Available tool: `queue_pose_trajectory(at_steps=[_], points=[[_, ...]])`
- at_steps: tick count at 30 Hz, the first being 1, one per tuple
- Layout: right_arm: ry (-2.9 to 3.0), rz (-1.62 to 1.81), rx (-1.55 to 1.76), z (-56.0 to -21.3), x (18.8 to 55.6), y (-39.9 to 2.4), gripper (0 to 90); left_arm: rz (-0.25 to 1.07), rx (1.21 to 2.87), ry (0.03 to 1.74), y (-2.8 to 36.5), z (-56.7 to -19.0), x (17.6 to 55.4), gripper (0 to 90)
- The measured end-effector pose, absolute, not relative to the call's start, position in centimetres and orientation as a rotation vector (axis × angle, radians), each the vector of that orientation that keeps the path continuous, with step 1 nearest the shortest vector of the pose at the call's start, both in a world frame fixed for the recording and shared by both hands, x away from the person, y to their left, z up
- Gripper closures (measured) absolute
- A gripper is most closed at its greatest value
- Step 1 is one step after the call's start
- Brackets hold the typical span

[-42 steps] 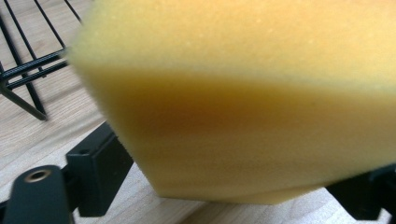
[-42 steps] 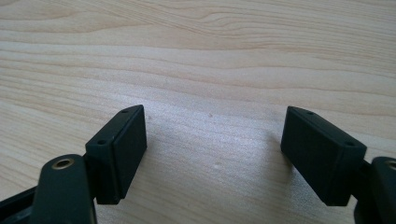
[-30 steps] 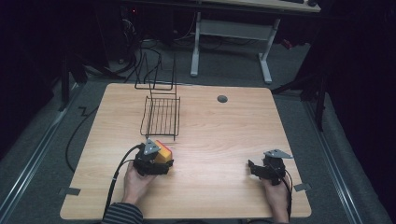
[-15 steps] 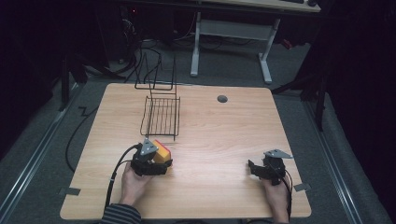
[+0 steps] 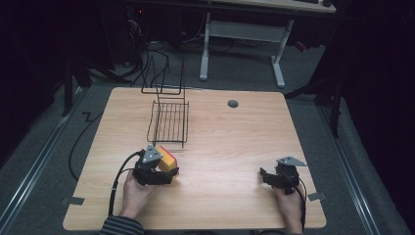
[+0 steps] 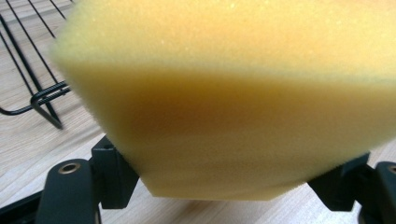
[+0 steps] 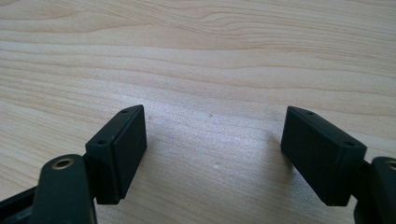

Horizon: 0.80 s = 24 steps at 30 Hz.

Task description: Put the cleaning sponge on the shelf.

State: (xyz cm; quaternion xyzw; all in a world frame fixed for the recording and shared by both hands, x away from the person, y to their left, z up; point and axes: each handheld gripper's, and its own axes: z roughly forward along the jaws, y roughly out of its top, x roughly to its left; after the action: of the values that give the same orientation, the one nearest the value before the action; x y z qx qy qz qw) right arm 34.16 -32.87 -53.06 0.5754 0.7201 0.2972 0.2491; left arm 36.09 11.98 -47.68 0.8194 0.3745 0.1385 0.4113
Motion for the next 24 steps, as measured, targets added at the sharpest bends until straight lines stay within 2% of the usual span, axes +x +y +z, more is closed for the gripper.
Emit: queue_pose_trajectory(at_steps=[24], points=[[1.963,0.810,1.566,-53.1,34.1,-32.9,22.7,0.410,2.068,0.948,12.7,-44.5,35.9,23.9]])
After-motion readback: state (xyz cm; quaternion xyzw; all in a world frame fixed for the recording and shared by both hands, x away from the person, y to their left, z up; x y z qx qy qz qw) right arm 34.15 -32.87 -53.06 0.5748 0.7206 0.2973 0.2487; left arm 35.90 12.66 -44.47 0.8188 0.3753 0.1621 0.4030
